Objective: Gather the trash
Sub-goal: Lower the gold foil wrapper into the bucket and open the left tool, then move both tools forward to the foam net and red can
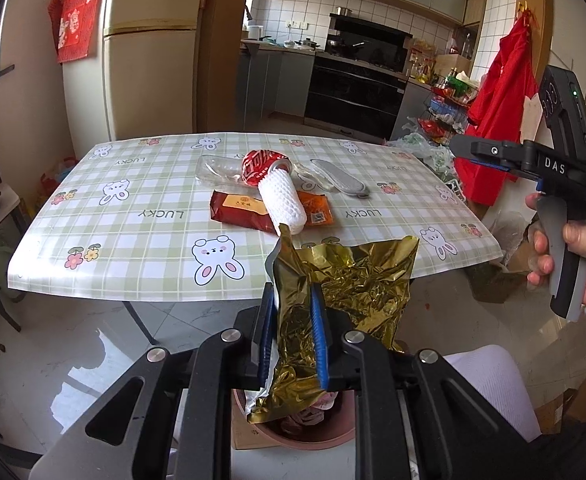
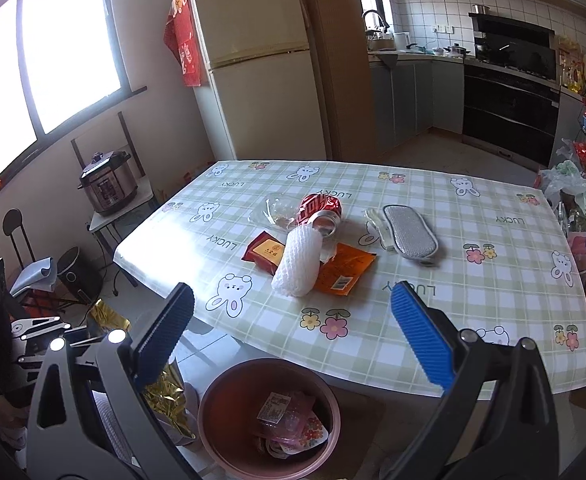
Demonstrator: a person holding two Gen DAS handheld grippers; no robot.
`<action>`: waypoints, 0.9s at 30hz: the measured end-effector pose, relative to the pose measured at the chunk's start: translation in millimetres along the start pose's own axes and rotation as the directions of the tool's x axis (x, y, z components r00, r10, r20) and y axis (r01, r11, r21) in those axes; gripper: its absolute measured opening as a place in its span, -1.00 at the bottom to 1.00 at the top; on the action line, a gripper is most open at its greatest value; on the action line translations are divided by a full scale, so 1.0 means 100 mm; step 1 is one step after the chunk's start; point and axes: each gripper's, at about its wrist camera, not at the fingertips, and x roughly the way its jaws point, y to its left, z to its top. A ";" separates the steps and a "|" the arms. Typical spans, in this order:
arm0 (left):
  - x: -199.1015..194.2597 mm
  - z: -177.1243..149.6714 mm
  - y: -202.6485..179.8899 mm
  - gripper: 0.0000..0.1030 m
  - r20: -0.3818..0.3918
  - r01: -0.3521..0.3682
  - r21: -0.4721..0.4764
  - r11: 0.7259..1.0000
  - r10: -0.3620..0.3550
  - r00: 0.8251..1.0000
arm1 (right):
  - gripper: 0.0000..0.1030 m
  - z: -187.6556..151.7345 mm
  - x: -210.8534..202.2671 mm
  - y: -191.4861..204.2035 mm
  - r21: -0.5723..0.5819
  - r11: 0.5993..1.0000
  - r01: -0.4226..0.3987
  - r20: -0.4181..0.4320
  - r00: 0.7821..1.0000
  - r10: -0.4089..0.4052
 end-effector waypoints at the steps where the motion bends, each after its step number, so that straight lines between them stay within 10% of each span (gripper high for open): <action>1: 0.04 -0.01 -0.02 -0.65 -0.009 0.004 0.001 1.000 -0.004 1.000 | 0.89 -0.01 0.01 -0.02 0.004 1.000 0.000 -0.004 1.000 0.000; 6: 0.25 -0.04 -0.07 -0.52 -0.053 0.043 -0.006 0.999 -0.043 0.998 | 0.89 -0.05 0.06 -0.05 0.018 1.000 -0.002 -0.016 1.000 0.002; 8: 0.36 -0.07 -0.09 0.04 -0.079 0.032 -0.010 0.999 -0.033 0.996 | 0.89 -0.06 0.06 -0.06 0.033 0.999 -0.009 -0.014 1.000 0.009; 16: 0.32 -0.09 0.05 0.78 -0.032 -0.082 -0.075 0.994 0.079 0.996 | 0.89 -0.11 0.08 -0.12 0.050 0.999 0.007 -0.019 1.000 -0.006; 27: 0.12 0.00 0.42 0.89 -0.001 -0.243 -0.170 0.955 0.247 0.969 | 0.89 -0.19 0.15 -0.13 0.046 0.999 0.016 -0.044 0.999 -0.014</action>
